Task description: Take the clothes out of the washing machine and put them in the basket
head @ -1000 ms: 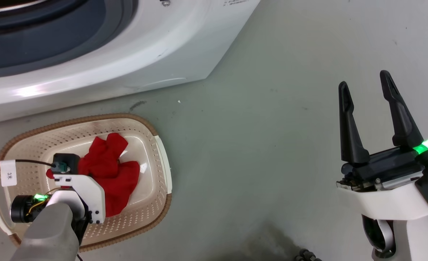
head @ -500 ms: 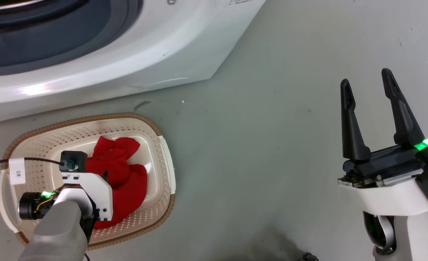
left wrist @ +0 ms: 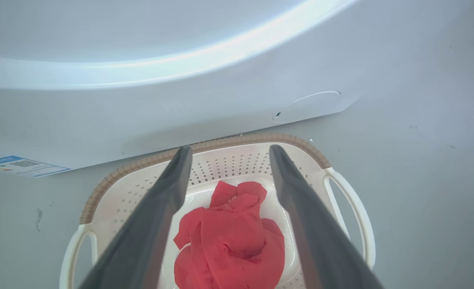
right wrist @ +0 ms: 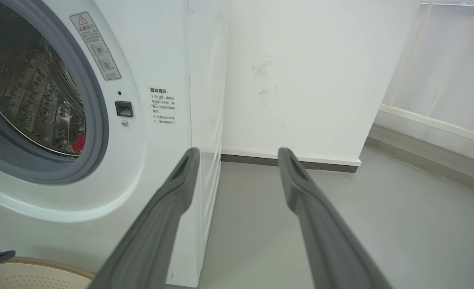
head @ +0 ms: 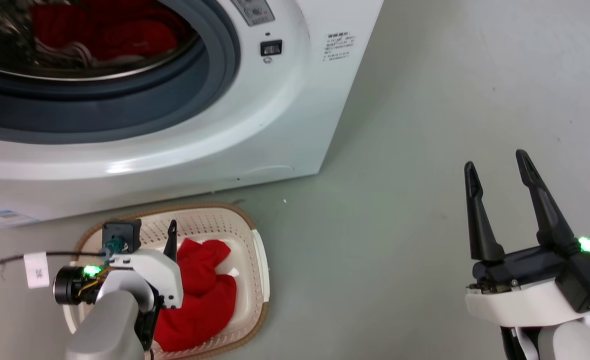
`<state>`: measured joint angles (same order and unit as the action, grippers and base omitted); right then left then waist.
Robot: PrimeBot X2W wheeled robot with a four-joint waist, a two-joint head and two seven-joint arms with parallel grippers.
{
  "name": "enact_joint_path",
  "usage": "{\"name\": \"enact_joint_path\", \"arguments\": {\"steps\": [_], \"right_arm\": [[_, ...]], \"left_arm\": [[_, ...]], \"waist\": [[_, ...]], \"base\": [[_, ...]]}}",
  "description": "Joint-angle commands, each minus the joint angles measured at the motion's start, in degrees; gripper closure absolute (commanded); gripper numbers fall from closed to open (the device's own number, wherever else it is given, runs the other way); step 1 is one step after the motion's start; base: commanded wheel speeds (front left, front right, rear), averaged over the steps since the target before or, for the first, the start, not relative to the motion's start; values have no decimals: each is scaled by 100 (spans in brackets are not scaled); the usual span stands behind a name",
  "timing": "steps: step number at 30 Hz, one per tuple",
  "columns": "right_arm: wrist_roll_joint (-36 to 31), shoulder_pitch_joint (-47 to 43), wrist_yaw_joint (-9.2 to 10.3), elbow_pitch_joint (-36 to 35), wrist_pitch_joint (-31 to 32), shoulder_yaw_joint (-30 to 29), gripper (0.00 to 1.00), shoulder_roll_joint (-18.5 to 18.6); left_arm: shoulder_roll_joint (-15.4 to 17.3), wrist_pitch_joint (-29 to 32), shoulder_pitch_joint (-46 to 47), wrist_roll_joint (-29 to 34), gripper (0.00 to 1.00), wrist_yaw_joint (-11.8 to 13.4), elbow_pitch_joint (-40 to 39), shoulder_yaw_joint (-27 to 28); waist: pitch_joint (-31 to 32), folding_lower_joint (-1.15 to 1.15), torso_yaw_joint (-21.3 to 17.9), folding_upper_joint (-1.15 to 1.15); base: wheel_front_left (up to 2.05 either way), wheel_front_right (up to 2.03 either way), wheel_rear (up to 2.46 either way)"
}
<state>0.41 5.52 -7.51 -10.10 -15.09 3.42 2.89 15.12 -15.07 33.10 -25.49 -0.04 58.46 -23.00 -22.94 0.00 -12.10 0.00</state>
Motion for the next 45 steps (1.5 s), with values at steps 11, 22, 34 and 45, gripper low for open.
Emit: {"name": "enact_joint_path", "arguments": {"steps": [11, 22, 34, 45], "right_arm": [[-127, -529, 4, 50, -12, -48, 0, -3], [-154, -666, 4, 28, -11, -27, 0, -3], [22, 88, 4, -79, -11, 261, 0, -5], [461, 797, 4, -260, -11, 372, 0, -7]], "left_arm": [[-13, -14, -1500, 1009, 0, 557, -3072, 1278], [-293, -13, -1667, 1576, 0, 492, -4409, 2120], [187, 0, 675, 1950, 0, -153, -2496, 2027], [824, 704, 3369, 2242, 0, -417, -958, 1739]], "waist": [[1029, 0, 329, 0], [1220, 0, 321, 0], [182, 0, -98, 0], [-1279, 0, -615, 0]], "base": [[0, 0, 0], [0, 0, 0], [0, 0, 0], [0, 0, 0]]}}
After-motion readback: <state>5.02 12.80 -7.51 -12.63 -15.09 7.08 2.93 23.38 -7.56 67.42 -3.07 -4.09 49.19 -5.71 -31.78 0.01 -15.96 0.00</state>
